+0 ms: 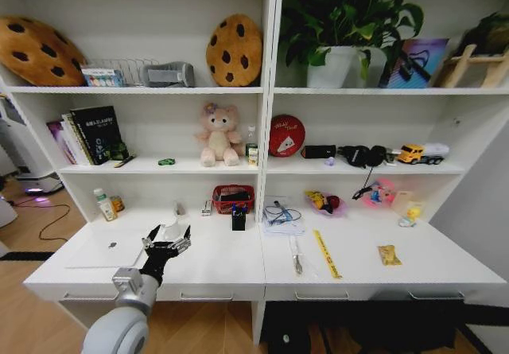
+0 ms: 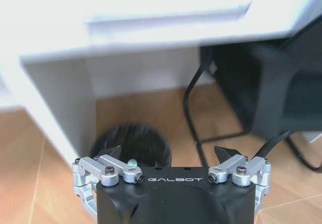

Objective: Organize the objects on the table.

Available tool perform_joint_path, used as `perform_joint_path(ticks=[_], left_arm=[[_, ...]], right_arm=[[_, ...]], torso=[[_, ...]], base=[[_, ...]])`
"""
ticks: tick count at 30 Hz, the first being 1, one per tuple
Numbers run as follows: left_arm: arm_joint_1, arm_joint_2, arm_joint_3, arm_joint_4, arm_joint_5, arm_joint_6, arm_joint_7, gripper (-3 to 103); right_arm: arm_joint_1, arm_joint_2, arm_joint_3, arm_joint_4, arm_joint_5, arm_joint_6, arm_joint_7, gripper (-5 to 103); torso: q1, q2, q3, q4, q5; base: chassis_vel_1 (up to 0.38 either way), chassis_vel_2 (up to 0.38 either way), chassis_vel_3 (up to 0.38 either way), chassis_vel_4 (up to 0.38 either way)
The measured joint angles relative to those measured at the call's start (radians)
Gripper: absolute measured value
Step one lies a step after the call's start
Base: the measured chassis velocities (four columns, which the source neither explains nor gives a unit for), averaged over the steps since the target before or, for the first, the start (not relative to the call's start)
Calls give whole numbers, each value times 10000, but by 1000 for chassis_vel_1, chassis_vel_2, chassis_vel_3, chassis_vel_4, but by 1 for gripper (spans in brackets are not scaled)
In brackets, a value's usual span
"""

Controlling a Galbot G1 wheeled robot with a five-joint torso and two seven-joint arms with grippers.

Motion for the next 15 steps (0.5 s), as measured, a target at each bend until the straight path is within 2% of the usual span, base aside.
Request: perform_joint_path(ticks=[1,2,4,5,7,8,9,11,12,14,15], left_arm=[[0,0,0,0,0,1,-1,100],[0,0,0,0,0,1,-1,100],[0,0,0,0,1,0,0,100],[0,0,0,0,1,0,0,100],[0,0,0,0,0,0,0,100],[0,0,0,0,0,0,0,100],[0,0,0,0,0,0,0,100],[0,0,0,0,0,0,0,100],[0,0,0,0,0,0,-3,100],[0,0,0,0,0,0,1,100],[0,0,0,0,0,0,-1,100]], right_arm=[[-382,-159,227,760,-170,186,-36,100],[-382,-159,227,760,-170,186,-36,100],[-992,-348,630,2077,-1149,668,-281,100],[-992,-348,630,2077,-1149,668,-281,100],[-1230,-108,864,3220,-2415,924,-261,100],[-1230,-108,864,3220,-2415,924,-261,100],[-993,112,906,3920,-3002,904,-126,100],[-720,188,923,4309,-3207,741,-96,100],[-100,185,1086,4872,-3317,219,-261,100],[173,140,1215,5022,-3292,-37,-422,100],[785,-102,1649,5143,-3126,-554,-1057,100]], torso=[[0,-1,1,-1,-1],[0,-1,1,-1,-1],[0,0,1,0,-2],[0,0,1,0,-2],[0,0,1,-7,0],[0,0,1,-7,0],[-1,0,1,-5,-2],[0,0,1,-7,-1],[0,0,2,-2,-1],[0,-1,2,-2,-1],[2,-2,2,1,-3]], base=[[0,0,0,0],[0,0,0,0],[0,0,0,0],[0,0,0,0],[0,0,0,0],[0,0,0,0],[0,0,0,0],[0,0,0,0],[0,0,0,0],[0,0,0,0],[0,0,0,0]])
